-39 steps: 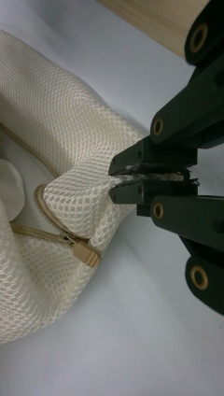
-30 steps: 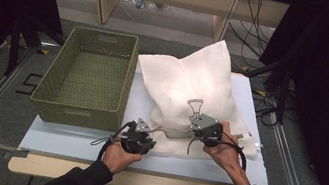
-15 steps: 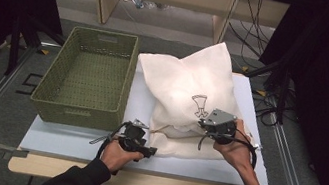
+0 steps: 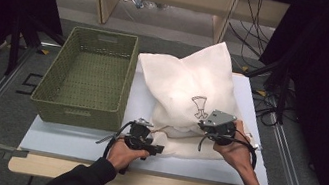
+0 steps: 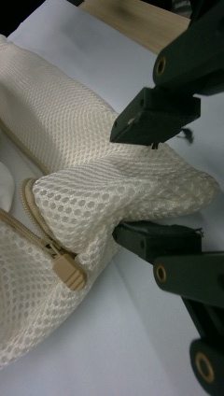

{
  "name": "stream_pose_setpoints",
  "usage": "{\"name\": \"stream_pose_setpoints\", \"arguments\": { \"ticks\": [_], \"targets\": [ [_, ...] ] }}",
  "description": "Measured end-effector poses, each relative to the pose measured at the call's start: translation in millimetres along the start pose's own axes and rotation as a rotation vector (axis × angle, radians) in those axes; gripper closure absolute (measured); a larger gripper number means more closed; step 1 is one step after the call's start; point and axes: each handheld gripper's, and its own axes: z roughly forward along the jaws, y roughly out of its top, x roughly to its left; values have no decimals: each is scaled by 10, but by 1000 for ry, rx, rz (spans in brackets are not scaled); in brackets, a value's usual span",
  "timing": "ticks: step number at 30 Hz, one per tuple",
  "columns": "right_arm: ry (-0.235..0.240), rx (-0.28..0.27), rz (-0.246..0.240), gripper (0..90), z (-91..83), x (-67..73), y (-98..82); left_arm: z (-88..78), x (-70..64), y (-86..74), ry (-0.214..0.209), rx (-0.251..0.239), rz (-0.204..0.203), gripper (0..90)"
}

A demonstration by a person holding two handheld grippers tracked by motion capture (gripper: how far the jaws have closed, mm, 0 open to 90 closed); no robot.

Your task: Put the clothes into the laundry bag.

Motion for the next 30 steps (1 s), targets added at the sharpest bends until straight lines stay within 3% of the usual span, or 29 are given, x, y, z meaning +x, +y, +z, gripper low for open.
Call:
{"name": "stream_pose_setpoints", "arguments": {
  "ticks": [1,4,7,8,11,14,17,18,20,23,25,30],
  "targets": [
    [-6,-3,2,890,3,-3,-2,11,-20,4,-4,-7,-5,424],
    [-6,-3,-1,888,14,-10,-7,20,-36,6,3,3,23,420],
    [-5,-3,1,888,14,-13,-10,36,-26,6,-13,-25,-10,428],
    [-2,-8,-11,888,16,-22,-9,19,-2,7,-18,-8,3,438],
    [1,-5,12,886,8,-24,-15,28,-19,6,-21,-22,-11,453],
    [1,-8,-7,884,19,-28,-16,31,-37,8,-11,-25,-2,473],
    [-2,-5,9,881,12,-26,-21,5,-6,9,-8,-22,1,545],
    [2,-5,12,879,10,-26,-22,-1,5,5,-12,-38,-24,575],
    [-1,-4,18,870,13,-30,-26,-31,39,3,-6,-42,-14,686],
    [8,-8,1,848,25,-44,-30,-81,42,7,-7,-89,-33,777],
    [26,6,18,835,31,-35,-37,-136,29,17,-5,-109,-21,800],
    [39,44,-8,887,76,-24,-59,-239,2,28,17,-122,46,810]
  ]
}}
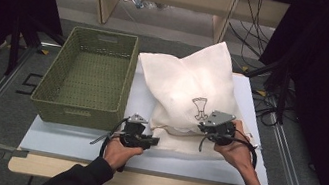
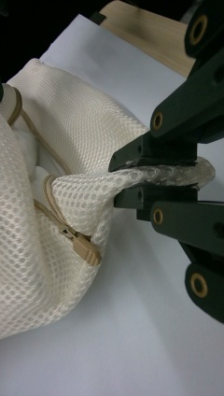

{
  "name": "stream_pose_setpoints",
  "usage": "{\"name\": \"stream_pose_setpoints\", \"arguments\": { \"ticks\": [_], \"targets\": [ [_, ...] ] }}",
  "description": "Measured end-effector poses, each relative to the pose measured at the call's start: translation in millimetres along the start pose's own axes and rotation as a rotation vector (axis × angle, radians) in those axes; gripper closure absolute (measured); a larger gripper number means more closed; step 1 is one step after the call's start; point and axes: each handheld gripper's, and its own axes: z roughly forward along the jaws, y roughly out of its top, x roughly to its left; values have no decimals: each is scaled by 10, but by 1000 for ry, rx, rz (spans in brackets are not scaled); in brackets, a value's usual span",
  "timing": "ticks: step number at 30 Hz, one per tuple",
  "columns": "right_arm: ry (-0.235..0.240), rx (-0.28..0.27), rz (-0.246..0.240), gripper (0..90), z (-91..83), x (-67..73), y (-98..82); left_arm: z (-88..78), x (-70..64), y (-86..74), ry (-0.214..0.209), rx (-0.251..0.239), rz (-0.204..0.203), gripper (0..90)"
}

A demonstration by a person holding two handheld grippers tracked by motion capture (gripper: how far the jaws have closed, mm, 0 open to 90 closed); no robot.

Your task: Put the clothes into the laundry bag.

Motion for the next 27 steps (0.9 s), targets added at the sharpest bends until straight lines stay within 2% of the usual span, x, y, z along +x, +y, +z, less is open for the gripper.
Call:
{"name": "stream_pose_setpoints", "arguments": {
  "ticks": [1,3,4,5,6,9,10,11,12,14,15,18,21,24,25,26,27],
  "targets": [
    [7,14,-2,890,17,11,-5,-11,0,1,9,9,22,810],
    [28,39,-8,891,58,51,-14,-13,-2,-3,4,13,27,810],
    [41,52,-17,891,77,60,-20,0,-13,-11,4,7,15,810],
    [62,83,-11,890,117,79,-40,-6,-3,-17,3,23,36,810],
    [61,100,-12,891,162,89,-63,7,-19,-27,4,14,33,810],
    [70,137,-23,891,275,83,-122,13,-43,-49,7,56,90,805],
    [91,143,-59,890,291,54,-116,17,-53,-58,14,63,106,798],
    [81,135,-55,887,280,49,-111,22,-58,-65,11,65,103,790],
    [67,122,-12,884,260,69,-113,17,-48,-67,3,76,103,780],
    [73,121,4,879,225,61,-109,9,-24,-64,-9,75,75,747],
    [67,109,11,879,215,61,-115,10,-17,-64,-22,53,32,719],
    [71,96,9,876,201,47,-115,-27,40,-50,-48,47,-34,665],
    [66,85,-8,867,214,36,-111,-15,77,-45,-71,53,-65,627],
    [70,88,-10,848,210,43,-106,22,108,-38,-73,52,-101,597],
    [61,81,-9,844,210,43,-103,30,114,-34,-64,46,-118,578],
    [60,89,19,841,199,55,-103,37,126,-29,-66,41,-128,575],
    [62,92,18,835,192,54,-100,43,136,-23,-65,38,-147,571]
  ]
}}
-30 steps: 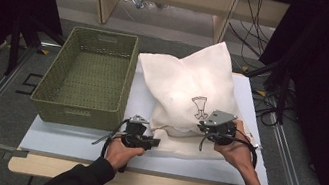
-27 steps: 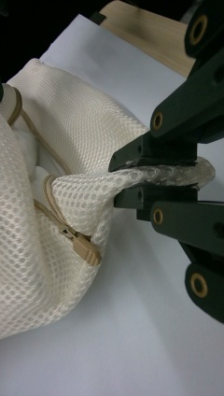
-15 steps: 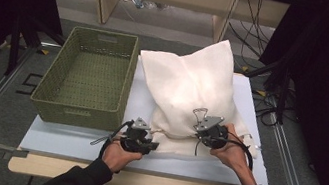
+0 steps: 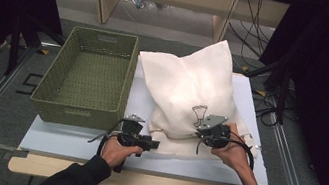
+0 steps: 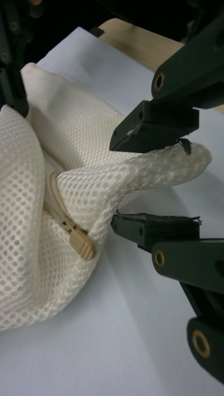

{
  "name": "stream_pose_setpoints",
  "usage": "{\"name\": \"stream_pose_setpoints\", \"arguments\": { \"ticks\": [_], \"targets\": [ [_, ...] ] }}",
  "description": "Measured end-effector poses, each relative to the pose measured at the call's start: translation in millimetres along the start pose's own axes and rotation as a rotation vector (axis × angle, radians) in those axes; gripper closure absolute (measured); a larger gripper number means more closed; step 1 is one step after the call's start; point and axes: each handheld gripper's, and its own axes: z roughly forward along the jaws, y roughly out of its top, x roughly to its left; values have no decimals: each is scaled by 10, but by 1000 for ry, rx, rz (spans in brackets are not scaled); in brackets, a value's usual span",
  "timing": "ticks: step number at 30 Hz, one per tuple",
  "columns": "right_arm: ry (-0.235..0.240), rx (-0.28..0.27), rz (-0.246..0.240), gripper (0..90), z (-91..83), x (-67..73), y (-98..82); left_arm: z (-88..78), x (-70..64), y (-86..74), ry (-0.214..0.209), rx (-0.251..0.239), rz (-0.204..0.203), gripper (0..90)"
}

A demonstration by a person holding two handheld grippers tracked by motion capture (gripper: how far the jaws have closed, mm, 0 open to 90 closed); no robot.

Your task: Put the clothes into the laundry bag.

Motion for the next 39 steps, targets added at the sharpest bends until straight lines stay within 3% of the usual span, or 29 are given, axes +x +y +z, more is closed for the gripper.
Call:
{"name": "stream_pose_setpoints", "arguments": {
  "ticks": [2,6,13,18,20,21,24,25,26,27,28,32,35,37,39],
  "targets": [
    [1,-7,7,819,-12,-4,3,16,14,13,22,-12,-21,572],
    [1,-24,-19,815,-17,-28,8,40,41,9,12,-36,-76,585],
    [-3,-23,-19,819,-14,-25,11,34,72,13,22,-58,-105,580],
    [0,-23,-18,799,-17,-31,9,25,-30,12,67,-59,-29,651],
    [2,-23,-13,789,-22,-32,8,12,-57,11,103,-48,40,714],
    [-1,-24,-10,780,-24,-32,8,15,-66,13,110,-46,54,740],
    [-9,-23,-7,758,-26,-37,6,20,-97,15,116,-65,67,795],
    [-9,-14,-12,757,-33,-43,6,17,-102,16,121,-59,89,802],
    [-10,-17,25,756,-38,-24,-4,6,-99,17,121,-43,108,806],
    [-15,-25,17,755,-37,-35,-4,20,-111,11,118,-57,88,809],
    [-7,-26,0,755,-41,-48,-2,10,-100,9,114,-43,97,809],
    [-18,-35,5,740,-41,-45,0,14,-107,-2,123,-45,110,813],
    [-37,-38,40,689,-73,-46,8,23,-130,-14,135,-37,153,815],
    [-28,-55,38,669,-104,-54,22,28,-153,-22,152,-31,194,817],
    [-53,-71,37,639,-144,-48,35,29,-176,-25,153,-27,210,819]
  ]
}}
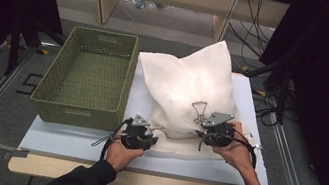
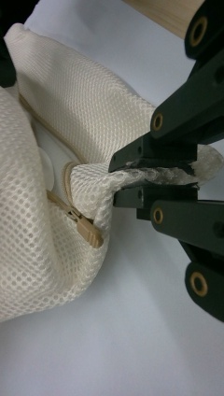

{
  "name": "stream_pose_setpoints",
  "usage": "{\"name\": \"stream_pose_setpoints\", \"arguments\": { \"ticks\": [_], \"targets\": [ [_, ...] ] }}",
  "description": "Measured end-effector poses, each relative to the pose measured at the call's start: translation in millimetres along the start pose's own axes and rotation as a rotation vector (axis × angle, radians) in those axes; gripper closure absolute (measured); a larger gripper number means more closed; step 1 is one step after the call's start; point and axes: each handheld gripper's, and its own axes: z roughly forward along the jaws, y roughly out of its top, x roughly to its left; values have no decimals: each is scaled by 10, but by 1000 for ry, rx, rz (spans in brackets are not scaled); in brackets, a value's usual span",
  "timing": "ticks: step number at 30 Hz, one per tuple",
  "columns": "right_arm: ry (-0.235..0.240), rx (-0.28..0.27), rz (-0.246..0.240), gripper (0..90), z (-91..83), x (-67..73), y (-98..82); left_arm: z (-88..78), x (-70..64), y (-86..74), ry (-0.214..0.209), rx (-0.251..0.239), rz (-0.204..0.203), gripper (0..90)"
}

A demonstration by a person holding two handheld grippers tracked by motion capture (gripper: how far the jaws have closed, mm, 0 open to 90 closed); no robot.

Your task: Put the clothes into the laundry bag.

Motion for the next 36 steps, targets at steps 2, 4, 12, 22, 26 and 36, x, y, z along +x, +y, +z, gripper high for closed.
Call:
{"name": "stream_pose_setpoints", "arguments": {
  "ticks": [2,4,12,22,26,36],
  "targets": [
    [17,-14,6,622,-48,13,36,-1,-21,0,9,-8,14,821],
    [21,-37,8,615,-90,36,74,-3,-24,0,4,-5,26,822],
    [27,-72,-40,572,-84,137,188,7,-4,-5,-6,-8,1,810],
    [-23,-55,-106,494,48,284,277,5,-13,12,-10,-11,12,804],
    [-42,-43,-127,465,170,351,347,4,-33,13,-7,-14,34,807],
    [-70,-17,-157,860,341,275,370,2,-20,12,-21,-23,30,799]
  ]
}}
